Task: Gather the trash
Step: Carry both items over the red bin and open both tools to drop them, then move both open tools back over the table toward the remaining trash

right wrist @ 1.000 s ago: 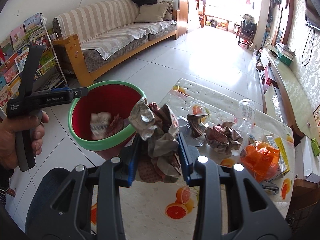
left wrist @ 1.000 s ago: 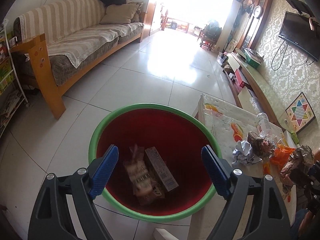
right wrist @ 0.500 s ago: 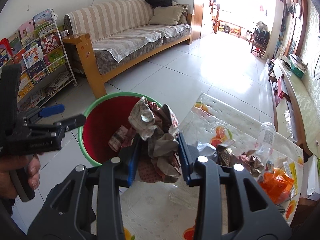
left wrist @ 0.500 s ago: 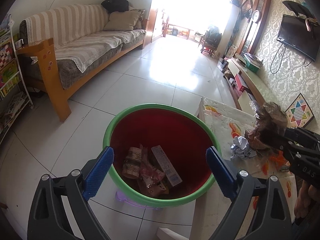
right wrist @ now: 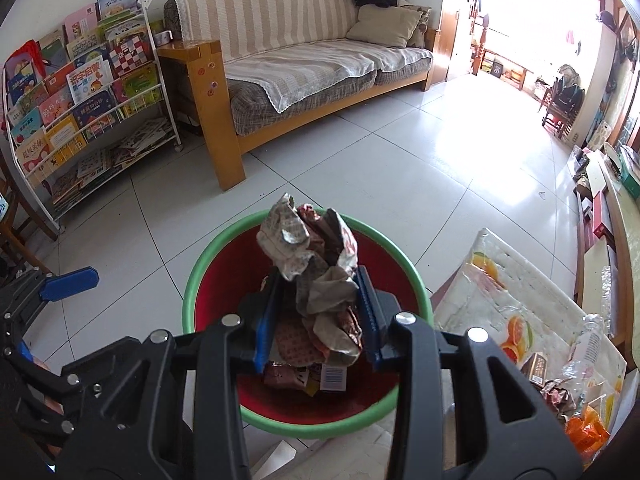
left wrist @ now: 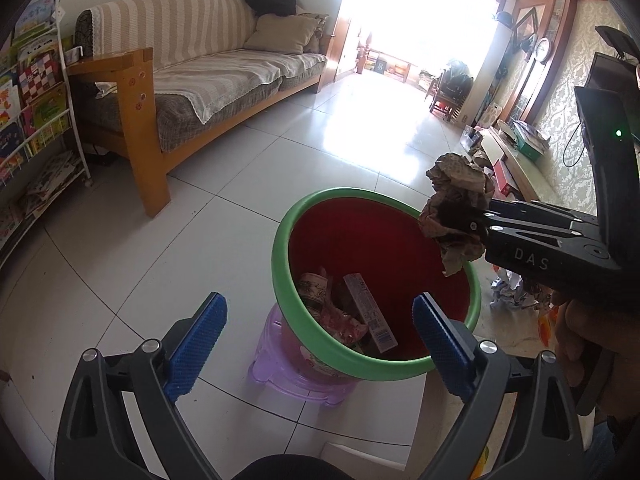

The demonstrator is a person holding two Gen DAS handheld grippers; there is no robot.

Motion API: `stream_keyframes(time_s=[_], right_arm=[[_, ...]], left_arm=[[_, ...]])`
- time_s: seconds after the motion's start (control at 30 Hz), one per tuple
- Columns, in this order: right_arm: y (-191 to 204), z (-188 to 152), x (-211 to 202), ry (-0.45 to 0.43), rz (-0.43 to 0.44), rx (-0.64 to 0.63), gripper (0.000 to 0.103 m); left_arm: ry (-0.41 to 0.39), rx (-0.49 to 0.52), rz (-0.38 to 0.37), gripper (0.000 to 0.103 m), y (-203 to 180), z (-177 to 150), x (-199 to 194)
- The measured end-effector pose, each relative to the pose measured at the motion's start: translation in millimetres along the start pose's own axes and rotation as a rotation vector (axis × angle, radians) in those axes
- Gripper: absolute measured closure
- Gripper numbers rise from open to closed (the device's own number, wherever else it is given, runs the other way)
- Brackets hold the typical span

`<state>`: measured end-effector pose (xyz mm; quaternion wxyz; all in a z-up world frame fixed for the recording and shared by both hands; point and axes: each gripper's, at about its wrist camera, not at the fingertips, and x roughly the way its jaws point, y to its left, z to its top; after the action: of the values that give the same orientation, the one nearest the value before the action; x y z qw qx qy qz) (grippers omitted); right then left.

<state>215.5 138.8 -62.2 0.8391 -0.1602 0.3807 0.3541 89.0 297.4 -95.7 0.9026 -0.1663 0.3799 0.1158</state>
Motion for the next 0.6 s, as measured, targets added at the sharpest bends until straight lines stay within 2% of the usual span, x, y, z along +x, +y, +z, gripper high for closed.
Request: stream_keyframes(time_s=[0.07,0.13,0.2,0.27,0.3,0.33,0.37,0.43,0.5,0.6], right_arm=[[2,-1,5,0.010,0.003,-0.003,0.065],[4,-2,4,0.002,0.000,-0.003,0.059],[4,-1,3,0.001,0.001,-0.001,0.058],[2,-1,1,-0.005,-0.005,0.009,0.047],[1,-1,-1,-0.013,-0.011,0.016,0.032],[-1,-2,-4,-0.020,-0.010,0.021,0.023],[-2,-2,-7,-0.026,-0.008,0.022,0.021],[-3,-2,-12,-0.033,-0.017,0.016,0.009],[-6,-2,-20,-0.051,-0.031,0.017,0.005],[-15,-5,-34,-0.065,-0.045,0.023,0.005]], left_arm=[[0.000,-0.009,0.007,0.013,5,-1,-1],[0.000,-0.017,0.011,0.013,9,-1,-1],[0.002,-0.022,0.012,0.013,11,-2,0],[0.004,-0.026,0.009,0.013,10,-1,1],[0.003,-0.024,0.007,0.013,9,-1,1],[0.003,-0.021,0.005,0.013,6,-2,1],[0.003,-0.019,0.004,0.013,4,-1,1],[0.001,-0.016,-0.001,0.013,-1,-1,0],[-0.001,-0.008,-0.005,0.013,-7,-1,-1],[-0.003,0.006,-0.008,0.013,-17,0,-3]])
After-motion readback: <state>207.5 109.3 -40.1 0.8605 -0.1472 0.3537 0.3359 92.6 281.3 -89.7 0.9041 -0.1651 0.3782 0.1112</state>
